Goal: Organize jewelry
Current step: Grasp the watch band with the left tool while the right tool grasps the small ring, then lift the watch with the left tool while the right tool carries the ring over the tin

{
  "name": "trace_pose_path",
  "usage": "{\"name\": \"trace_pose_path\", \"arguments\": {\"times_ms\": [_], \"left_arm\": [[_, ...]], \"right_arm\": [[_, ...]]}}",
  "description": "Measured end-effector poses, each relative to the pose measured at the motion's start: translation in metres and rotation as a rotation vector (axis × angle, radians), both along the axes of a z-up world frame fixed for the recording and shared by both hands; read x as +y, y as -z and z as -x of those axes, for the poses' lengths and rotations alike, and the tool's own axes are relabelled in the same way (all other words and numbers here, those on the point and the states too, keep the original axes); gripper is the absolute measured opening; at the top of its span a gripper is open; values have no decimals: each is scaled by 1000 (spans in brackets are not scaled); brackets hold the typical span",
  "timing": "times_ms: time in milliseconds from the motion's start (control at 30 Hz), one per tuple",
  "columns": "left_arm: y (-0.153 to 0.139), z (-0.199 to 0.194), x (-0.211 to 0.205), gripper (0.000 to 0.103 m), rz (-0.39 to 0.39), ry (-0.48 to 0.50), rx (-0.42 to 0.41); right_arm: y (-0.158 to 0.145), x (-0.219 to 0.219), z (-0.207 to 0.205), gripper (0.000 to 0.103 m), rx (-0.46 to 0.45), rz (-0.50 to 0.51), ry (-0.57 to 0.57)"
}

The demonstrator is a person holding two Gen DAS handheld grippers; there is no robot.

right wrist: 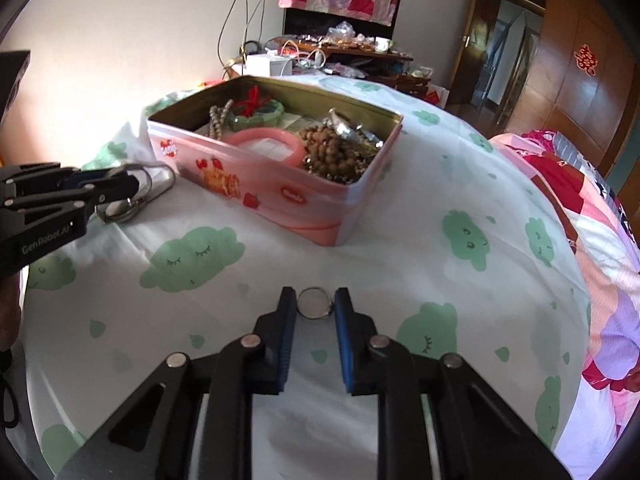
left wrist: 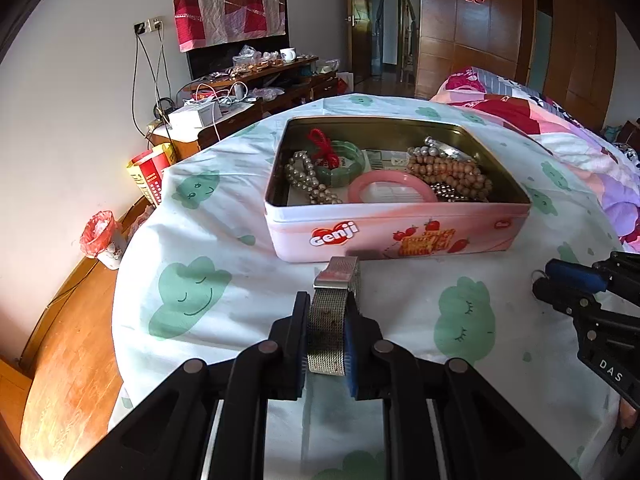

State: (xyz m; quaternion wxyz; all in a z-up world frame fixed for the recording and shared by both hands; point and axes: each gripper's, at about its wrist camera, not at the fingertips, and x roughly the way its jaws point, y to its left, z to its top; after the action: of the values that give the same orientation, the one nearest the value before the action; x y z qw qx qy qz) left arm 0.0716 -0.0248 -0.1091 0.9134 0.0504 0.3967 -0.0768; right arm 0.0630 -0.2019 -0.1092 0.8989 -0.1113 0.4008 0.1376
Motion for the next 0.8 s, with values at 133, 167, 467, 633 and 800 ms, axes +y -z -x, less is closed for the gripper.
{"name": "trace_pose_path", "arguments": {"times_ms": [133,167,467,633,800], "left_arm": [[-7,4,0,15,10,8,-11],[-9,5,0,15,12,9,-14],[-25,14,-2,15,-1,20,-48],[-34,18,-2,15,4,26,-67],[-42,20,-2,15,6,27,-82]], "right_arm": [[-6,-5,3,21,-39,-24,13],[-7,-6,4,21,-42,-32,14],[-16,-7,10,21,-80,-28,28],[-27,-7,16,21,-108,-22,25],[-38,-6,20,21,-137,-26,22]]}}
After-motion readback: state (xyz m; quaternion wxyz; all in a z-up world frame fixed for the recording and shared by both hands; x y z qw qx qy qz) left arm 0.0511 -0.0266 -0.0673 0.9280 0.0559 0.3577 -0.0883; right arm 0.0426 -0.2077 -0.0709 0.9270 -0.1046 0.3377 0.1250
